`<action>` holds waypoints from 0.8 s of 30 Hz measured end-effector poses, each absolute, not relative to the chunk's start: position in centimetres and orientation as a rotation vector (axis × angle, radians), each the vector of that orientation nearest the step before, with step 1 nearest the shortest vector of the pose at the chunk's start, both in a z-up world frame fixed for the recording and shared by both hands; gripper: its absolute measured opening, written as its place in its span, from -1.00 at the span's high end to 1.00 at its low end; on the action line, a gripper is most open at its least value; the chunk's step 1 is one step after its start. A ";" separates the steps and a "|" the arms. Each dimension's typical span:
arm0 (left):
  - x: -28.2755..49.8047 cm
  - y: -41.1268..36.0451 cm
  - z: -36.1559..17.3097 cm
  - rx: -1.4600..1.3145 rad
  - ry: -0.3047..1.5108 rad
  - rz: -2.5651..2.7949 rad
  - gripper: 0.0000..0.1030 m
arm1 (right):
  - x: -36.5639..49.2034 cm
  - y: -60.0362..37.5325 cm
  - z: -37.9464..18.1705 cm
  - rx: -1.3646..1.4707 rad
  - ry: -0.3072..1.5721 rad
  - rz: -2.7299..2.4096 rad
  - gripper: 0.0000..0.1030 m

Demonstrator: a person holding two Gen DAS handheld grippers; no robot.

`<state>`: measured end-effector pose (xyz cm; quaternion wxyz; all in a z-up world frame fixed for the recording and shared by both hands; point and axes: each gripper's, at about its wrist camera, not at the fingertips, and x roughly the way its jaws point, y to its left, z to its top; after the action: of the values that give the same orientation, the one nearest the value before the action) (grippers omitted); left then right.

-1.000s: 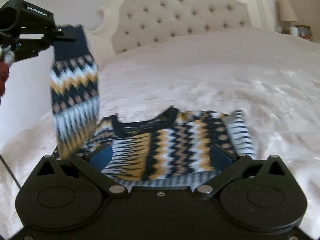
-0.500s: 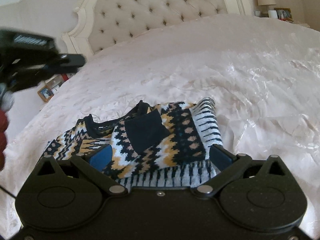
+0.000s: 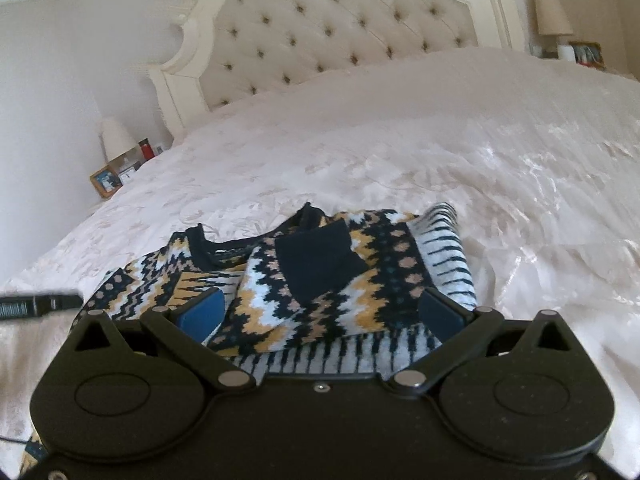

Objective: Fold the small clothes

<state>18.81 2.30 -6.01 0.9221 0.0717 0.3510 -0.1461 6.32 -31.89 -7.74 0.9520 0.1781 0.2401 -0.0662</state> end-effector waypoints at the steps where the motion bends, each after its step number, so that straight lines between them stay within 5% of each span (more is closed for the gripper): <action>1: 18.8 3.0 -6.6 0.136 0.738 -0.289 0.32 | 6.3 -31.8 -7.8 0.358 0.487 -0.130 -0.99; 9: 18.7 4.9 -10.0 0.076 0.777 -0.268 0.29 | 6.8 -32.2 -7.2 0.354 0.468 -0.117 -0.96; 18: 17.2 5.2 -12.7 0.066 0.668 -0.271 0.23 | 10.9 -33.1 -6.6 0.258 0.541 -0.117 -0.43; 24: 17.3 5.2 -12.8 0.058 0.655 -0.273 0.23 | 14.5 -33.8 -8.7 0.264 0.625 -0.123 -0.38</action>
<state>17.30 5.16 -12.76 0.9373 0.0285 0.3207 -0.1335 14.49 -33.80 -8.75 0.9412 0.1293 0.3062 -0.0601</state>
